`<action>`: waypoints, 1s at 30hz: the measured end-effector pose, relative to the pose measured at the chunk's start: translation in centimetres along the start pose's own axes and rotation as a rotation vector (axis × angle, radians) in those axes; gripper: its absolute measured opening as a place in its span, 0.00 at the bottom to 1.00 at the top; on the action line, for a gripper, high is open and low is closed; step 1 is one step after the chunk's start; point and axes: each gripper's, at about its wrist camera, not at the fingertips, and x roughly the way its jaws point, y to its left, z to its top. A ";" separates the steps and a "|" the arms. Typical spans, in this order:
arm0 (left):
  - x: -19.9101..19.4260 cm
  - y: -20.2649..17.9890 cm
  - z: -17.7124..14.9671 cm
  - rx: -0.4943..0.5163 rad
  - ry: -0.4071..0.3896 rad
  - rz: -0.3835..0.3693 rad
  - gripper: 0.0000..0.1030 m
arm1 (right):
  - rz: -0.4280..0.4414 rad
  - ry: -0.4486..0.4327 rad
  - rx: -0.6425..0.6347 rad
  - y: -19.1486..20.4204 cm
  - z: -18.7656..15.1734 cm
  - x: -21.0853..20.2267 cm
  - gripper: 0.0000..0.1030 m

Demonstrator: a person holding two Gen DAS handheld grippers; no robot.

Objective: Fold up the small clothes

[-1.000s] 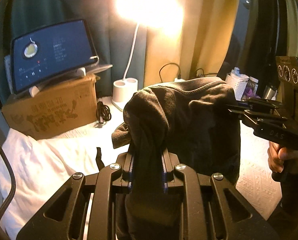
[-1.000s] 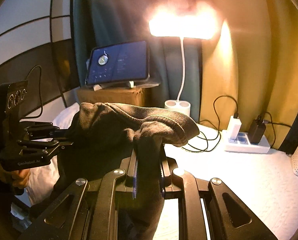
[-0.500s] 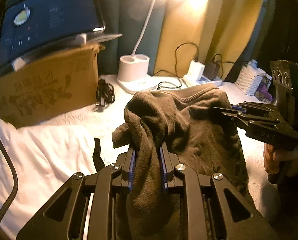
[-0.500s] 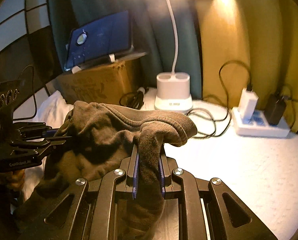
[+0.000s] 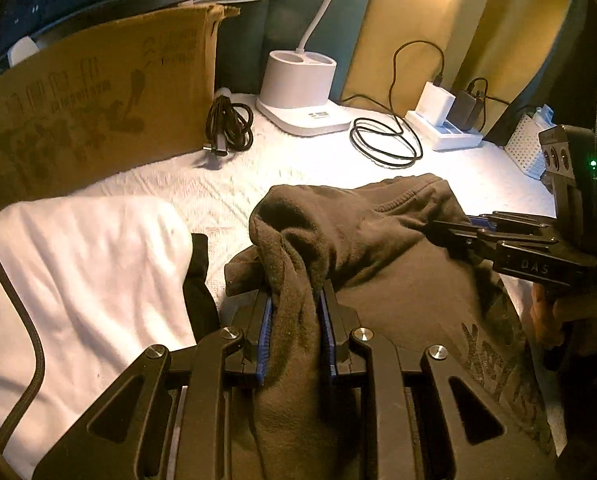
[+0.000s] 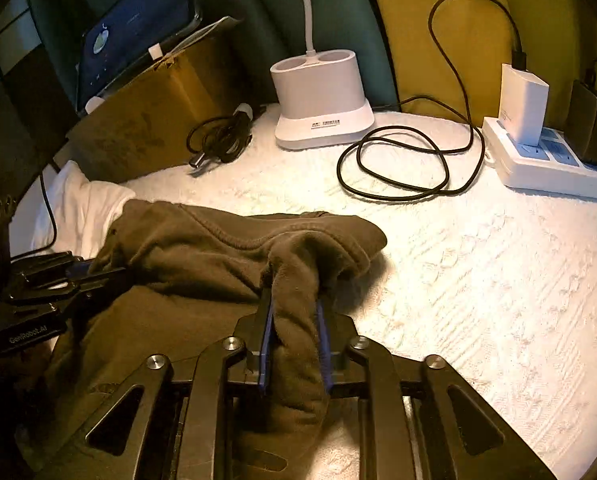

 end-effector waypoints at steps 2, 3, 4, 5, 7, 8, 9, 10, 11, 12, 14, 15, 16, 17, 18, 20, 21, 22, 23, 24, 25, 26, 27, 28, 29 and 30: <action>-0.1 0.1 0.0 -0.006 0.005 -0.002 0.21 | 0.011 0.008 0.011 -0.2 0.2 0.0 0.28; -0.1 0.2 0.1 -0.010 0.008 -0.006 0.21 | 0.017 0.017 0.022 -0.3 0.3 0.0 0.28; -0.3 0.2 0.2 -0.012 0.010 -0.010 0.22 | 0.022 0.026 0.032 -0.3 0.5 0.0 0.30; -0.5 0.2 0.3 -0.008 0.011 -0.015 0.22 | 0.031 0.034 0.044 -0.4 0.6 0.0 0.33; -1.1 0.0 0.6 0.007 0.005 -0.021 0.22 | 0.073 0.048 0.079 -0.6 1.0 0.0 0.43; -1.3 0.0 0.6 0.011 0.000 -0.025 0.22 | 0.093 0.046 0.105 -0.9 1.2 0.0 0.59; -1.4 -0.1 0.7 0.018 -0.003 -0.028 0.22 | 0.101 0.034 0.129 -1.1 1.6 -0.1 0.68; -1.4 -0.1 0.8 0.027 -0.003 -0.027 0.22 | 0.110 0.023 0.142 -1.2 1.8 -0.1 0.74; -1.4 -0.1 0.8 0.031 -0.001 -0.025 0.22 | 0.134 0.010 0.154 -1.4 2.2 -0.2 0.74; -1.4 -0.1 0.8 0.029 0.001 -0.026 0.22 | 0.173 -0.009 0.165 -1.5 2.7 -0.4 0.74; -1.4 0.1 0.8 0.023 0.002 -0.030 0.22 | 0.220 -0.042 0.170 -1.5 3.4 -0.6 0.74; -1.4 0.1 0.8 0.020 0.003 -0.032 0.23 | 0.239 -0.052 0.165 -1.4 3.7 -0.6 0.73; -1.4 0.2 0.8 0.018 0.004 -0.032 0.23 | 0.250 -0.051 0.152 -1.2 4.0 -0.4 0.70; -1.3 0.3 0.8 0.014 0.005 -0.029 0.23 | 0.249 -0.047 0.139 -0.9 4.3 -0.2 0.63; -1.2 0.4 0.8 0.010 0.006 -0.023 0.23 | 0.236 -0.044 0.124 -0.7 4.6 0.0 0.61; -1.0 0.6 0.8 0.001 0.009 -0.010 0.24 | 0.191 -0.041 0.094 -0.6 4.7 0.4 0.50; -0.9 0.7 0.7 -0.001 0.009 0.000 0.24 | 0.138 -0.037 0.073 -0.5 4.7 0.8 0.46; -0.9 0.7 0.7 -0.003 0.009 0.007 0.24 | 0.069 -0.029 0.050 -0.6 4.6 1.1 0.45; -0.9 0.8 0.6 -0.008 0.010 0.011 0.24 | 0.014 -0.023 0.034 -0.7 4.4 1.3 0.45; -1.0 0.8 0.6 -0.010 0.009 0.012 0.24 | -0.023 -0.017 0.024 -0.8 4.2 1.6 0.45; -1.2 0.8 0.7 -0.012 0.008 0.012 0.24 | -0.030 -0.017 0.027 -1.1 3.9 1.7 0.45; -1.4 0.7 0.8 -0.015 0.006 0.011 0.24 | -0.033 -0.030 0.027 -1.2 3.8 1.5 0.45; -1.5 0.5 1.0 -0.015 0.005 0.009 0.25 | -0.053 -0.029 0.023 -1.1 3.7 1.4 0.45; -1.8 0.3 1.1 -0.012 0.002 0.013 0.25 | -0.068 -0.031 0.017 -1.0 3.7 1.4 0.45; -2.1 0.2 1.2 -0.009 -0.002 0.018 0.25 | -0.082 -0.031 0.014 -1.0 3.7 1.3 0.45; -2.4 0.0 1.4 -0.005 -0.010 0.014 0.25 | -0.099 -0.034 0.010 -0.9 3.7 1.2 0.45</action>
